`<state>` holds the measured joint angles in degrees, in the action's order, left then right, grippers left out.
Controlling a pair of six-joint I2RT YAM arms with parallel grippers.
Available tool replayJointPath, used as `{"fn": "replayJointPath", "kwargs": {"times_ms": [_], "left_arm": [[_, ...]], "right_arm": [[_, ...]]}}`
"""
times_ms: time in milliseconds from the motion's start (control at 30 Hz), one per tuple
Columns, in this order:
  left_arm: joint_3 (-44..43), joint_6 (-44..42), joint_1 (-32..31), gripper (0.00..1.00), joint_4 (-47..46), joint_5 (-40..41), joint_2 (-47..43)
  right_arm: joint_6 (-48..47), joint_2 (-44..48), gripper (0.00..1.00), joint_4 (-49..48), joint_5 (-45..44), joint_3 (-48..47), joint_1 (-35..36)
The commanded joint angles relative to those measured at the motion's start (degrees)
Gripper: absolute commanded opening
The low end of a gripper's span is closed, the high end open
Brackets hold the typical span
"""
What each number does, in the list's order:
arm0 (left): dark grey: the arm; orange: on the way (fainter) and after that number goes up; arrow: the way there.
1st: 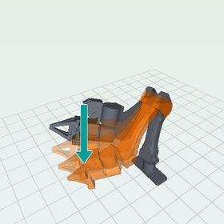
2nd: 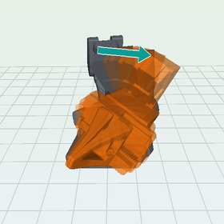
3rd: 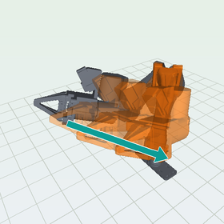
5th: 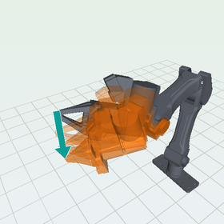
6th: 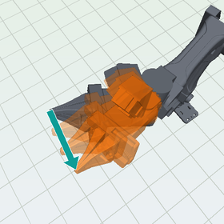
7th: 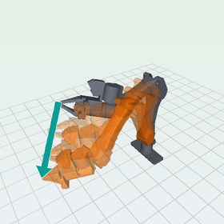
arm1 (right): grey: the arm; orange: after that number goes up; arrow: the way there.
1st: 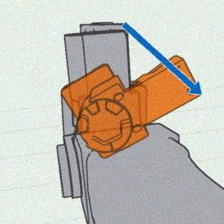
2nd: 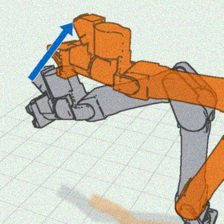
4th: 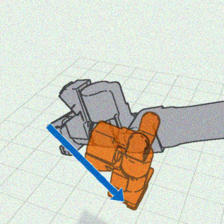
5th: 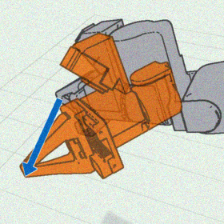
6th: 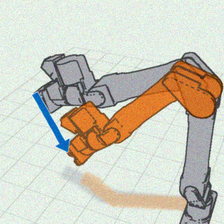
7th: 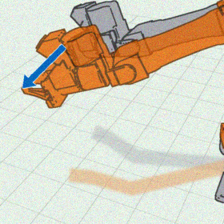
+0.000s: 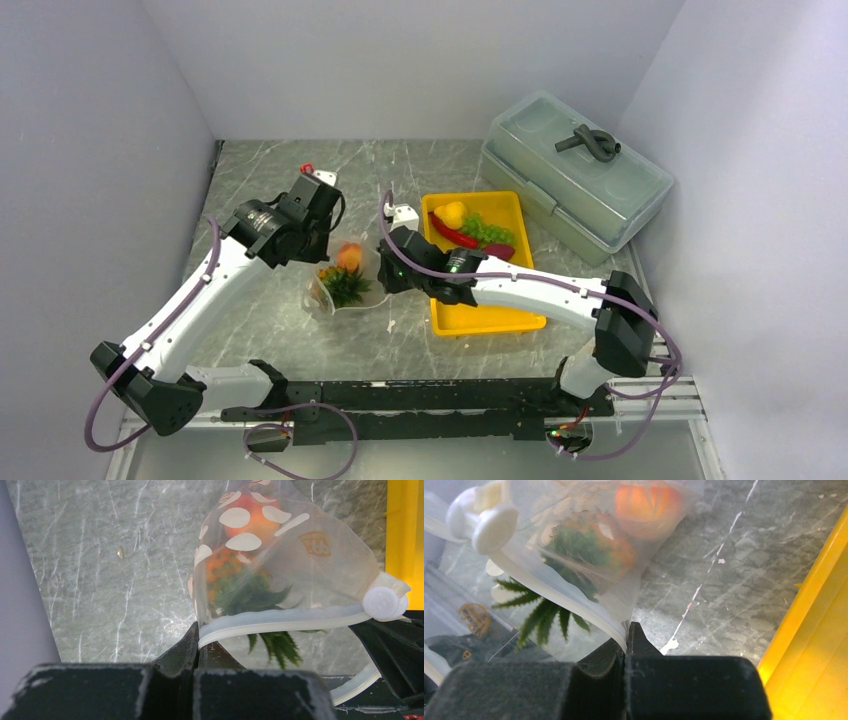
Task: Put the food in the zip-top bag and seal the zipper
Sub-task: Adjust the zipper food storage bag at the center of the board, then pick up the fake fruit from the bin.
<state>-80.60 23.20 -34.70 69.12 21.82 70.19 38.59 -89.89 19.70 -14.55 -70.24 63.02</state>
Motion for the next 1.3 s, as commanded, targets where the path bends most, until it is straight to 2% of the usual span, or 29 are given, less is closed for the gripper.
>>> {"fn": "replayJointPath", "kwargs": {"times_ms": [0, 300, 467, 667, 933, 1100, 1267], "left_arm": [[0.4, 0.5, 0.2, 0.00, -2.5, -0.9, -0.9], [-0.7, 0.6, 0.2, 0.00, -2.7, -1.2, -0.1], [-1.4, 0.6, 0.2, 0.00, -2.4, -1.2, -0.4], [-1.7, 1.0, 0.2, 0.00, -1.8, -1.4, -1.0], [-1.4, 1.3, 0.2, 0.00, -1.5, -1.4, -1.8], [-1.2, 1.3, 0.2, 0.01, -1.8, -1.7, -2.0], [-1.6, 1.6, 0.2, 0.00, -1.6, -2.0, -1.9]], "right_arm": [[1.2, 2.1, 0.07, -1.1, -0.6, 1.0, -0.2], [-1.0, 6.7, 0.48, 1.4, -4.2, -1.0, -0.2], [-2.6, 10.7, 0.61, 2.5, -7.1, -1.9, -0.3], [-5.5, 15.1, 0.70, 5.5, -11.2, -2.0, -2.6], [-10.6, 19.3, 0.73, 8.2, -11.3, -0.1, -10.7], [-13.4, 18.0, 0.75, 9.4, -7.0, -0.3, -16.2], [-17.0, 14.3, 0.83, 10.8, -4.7, -3.2, -20.2]]}}
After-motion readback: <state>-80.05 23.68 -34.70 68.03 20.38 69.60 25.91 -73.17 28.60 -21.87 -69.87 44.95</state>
